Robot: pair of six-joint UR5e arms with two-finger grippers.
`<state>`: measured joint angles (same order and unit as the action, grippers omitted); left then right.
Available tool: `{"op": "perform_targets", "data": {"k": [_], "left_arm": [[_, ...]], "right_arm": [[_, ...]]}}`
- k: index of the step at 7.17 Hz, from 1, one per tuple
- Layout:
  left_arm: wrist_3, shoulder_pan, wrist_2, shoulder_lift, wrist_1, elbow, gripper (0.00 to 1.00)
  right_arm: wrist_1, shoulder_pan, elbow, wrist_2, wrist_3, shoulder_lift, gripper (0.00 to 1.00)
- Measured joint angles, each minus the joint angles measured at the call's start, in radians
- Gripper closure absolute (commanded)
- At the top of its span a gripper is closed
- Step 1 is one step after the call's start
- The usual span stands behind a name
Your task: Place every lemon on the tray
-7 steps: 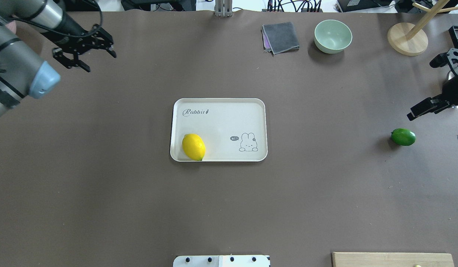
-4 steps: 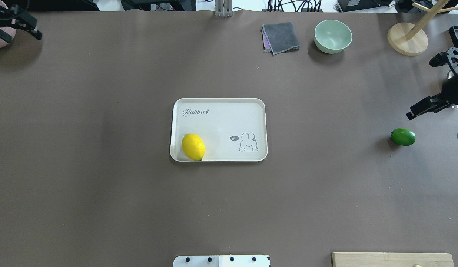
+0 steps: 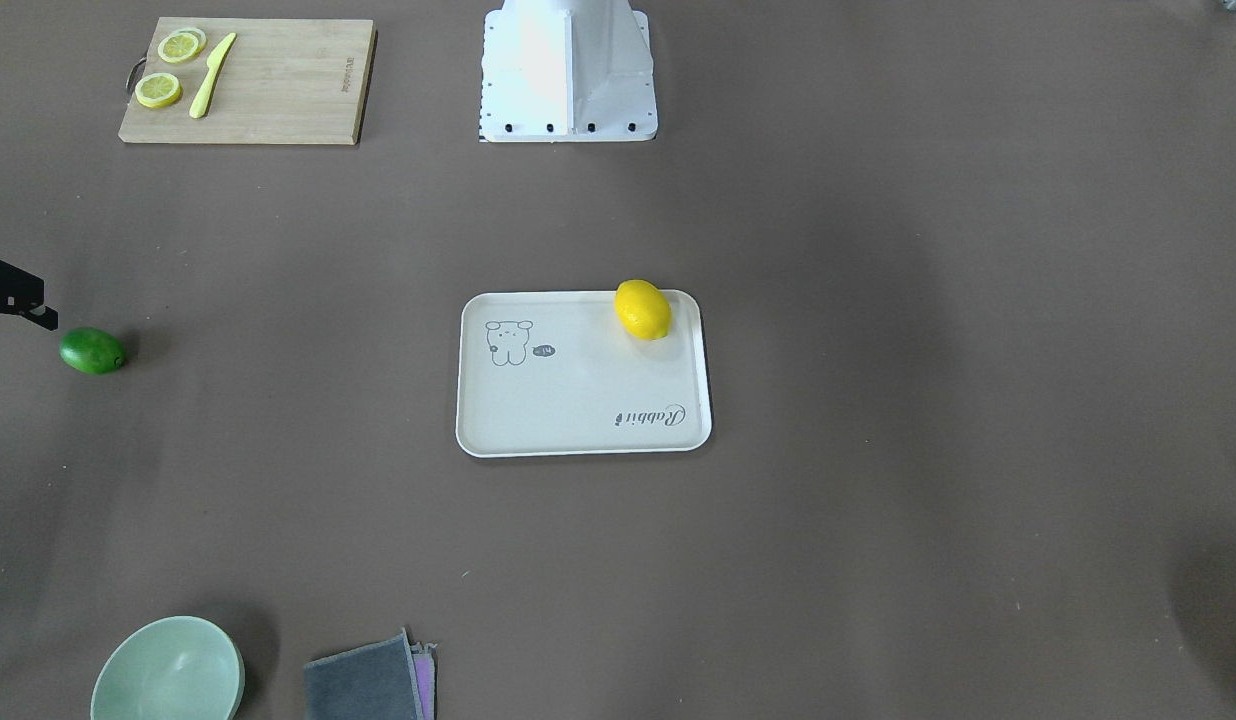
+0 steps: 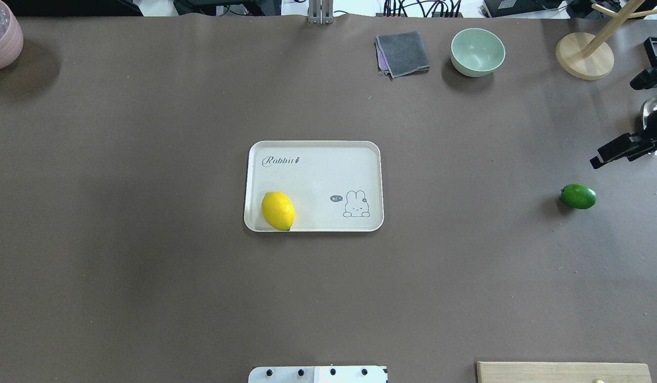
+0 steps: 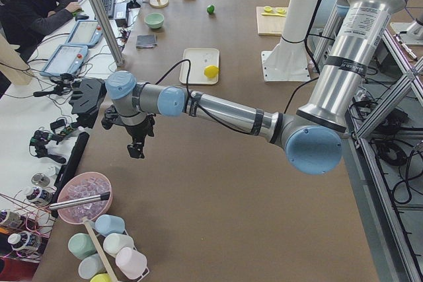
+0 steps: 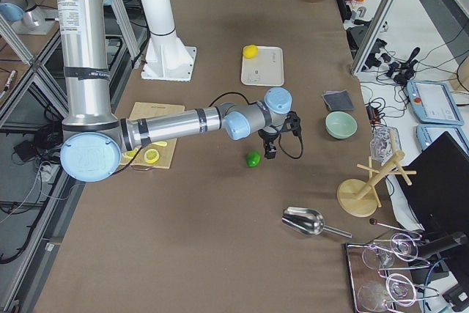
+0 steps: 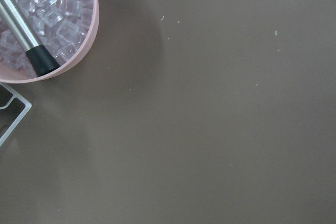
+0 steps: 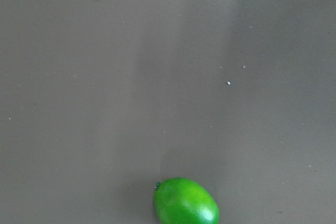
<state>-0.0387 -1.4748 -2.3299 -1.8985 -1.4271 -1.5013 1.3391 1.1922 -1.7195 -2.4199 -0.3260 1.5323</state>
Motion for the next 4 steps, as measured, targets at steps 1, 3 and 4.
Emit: {"op": "perform_targets", "data": {"k": [1, 3, 4], "left_arm": [[-0.005, -0.002, 0.000, 0.004, 0.013, -0.005, 0.02], [-0.007, -0.002, -0.005, 0.013, 0.027, -0.013, 0.02], [-0.007, -0.001, -0.008, 0.017, 0.029, -0.013, 0.02]], "right_arm": [[-0.001, -0.017, -0.013, -0.005, -0.065, -0.015, 0.00], [-0.001, -0.136, -0.041, 0.047, -0.230, -0.065, 0.00], [-0.002, -0.205, -0.051, 0.093, -0.263, -0.086, 0.00]]}}
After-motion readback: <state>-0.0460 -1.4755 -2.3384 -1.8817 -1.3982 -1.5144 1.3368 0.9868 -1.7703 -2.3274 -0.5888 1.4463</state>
